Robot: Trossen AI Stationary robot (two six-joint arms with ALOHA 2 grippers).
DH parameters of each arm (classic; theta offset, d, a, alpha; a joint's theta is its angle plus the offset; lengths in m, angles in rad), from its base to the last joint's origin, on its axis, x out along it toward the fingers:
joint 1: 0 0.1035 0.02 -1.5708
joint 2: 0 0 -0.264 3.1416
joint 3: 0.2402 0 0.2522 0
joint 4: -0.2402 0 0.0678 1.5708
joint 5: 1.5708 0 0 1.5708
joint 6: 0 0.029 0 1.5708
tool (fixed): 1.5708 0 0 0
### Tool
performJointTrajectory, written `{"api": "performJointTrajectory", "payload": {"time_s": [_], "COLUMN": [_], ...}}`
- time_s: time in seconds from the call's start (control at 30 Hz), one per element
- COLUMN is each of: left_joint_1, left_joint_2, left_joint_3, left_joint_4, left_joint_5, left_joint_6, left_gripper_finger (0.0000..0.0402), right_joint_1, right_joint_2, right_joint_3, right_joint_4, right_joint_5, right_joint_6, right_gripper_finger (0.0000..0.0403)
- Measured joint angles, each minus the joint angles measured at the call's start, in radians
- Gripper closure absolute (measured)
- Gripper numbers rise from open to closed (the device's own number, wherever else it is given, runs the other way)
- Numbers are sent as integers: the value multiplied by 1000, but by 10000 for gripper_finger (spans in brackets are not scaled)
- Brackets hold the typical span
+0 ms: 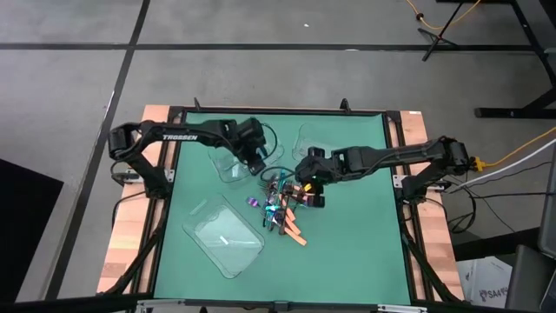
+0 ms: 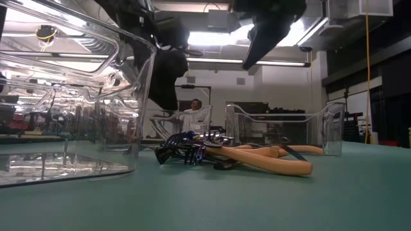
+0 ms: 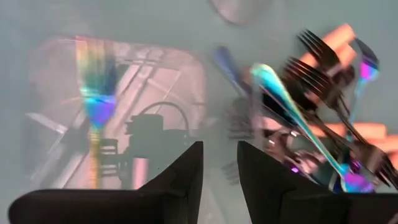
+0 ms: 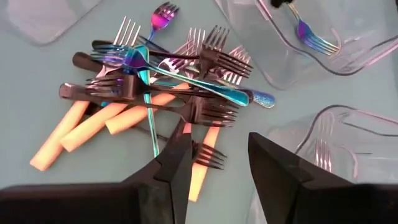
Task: Sort silverware by color (type)
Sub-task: Put the blue fork into the top left transparent bin
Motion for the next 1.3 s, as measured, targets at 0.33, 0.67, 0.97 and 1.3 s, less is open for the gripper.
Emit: {"api": "performJointTrajectory", "payload": {"time_s": [0.33, 0.67, 0.97, 1.3], "left_joint_1": [-152, -236, -201, -244], "left_joint_2": [0, 0, 1, -3], "left_joint_3": [0, 0, 0, 0], "left_joint_4": [42, 82, 73, 251], "left_joint_5": [-20, -128, -191, -34], "left_joint_6": [-119, -164, -164, -135], "left_gripper_finger": [310, 310, 310, 310], "right_joint_1": [103, 176, 172, 172], "right_joint_2": [0, 0, 0, 0], "right_joint_3": [0, 0, 0, 0], "right_joint_4": [-22, -70, -70, -80], "right_joint_5": [5, 95, 112, 113], "right_joint_6": [0, 3, 3, -22], "right_gripper_finger": [258, 258, 258, 258]}}
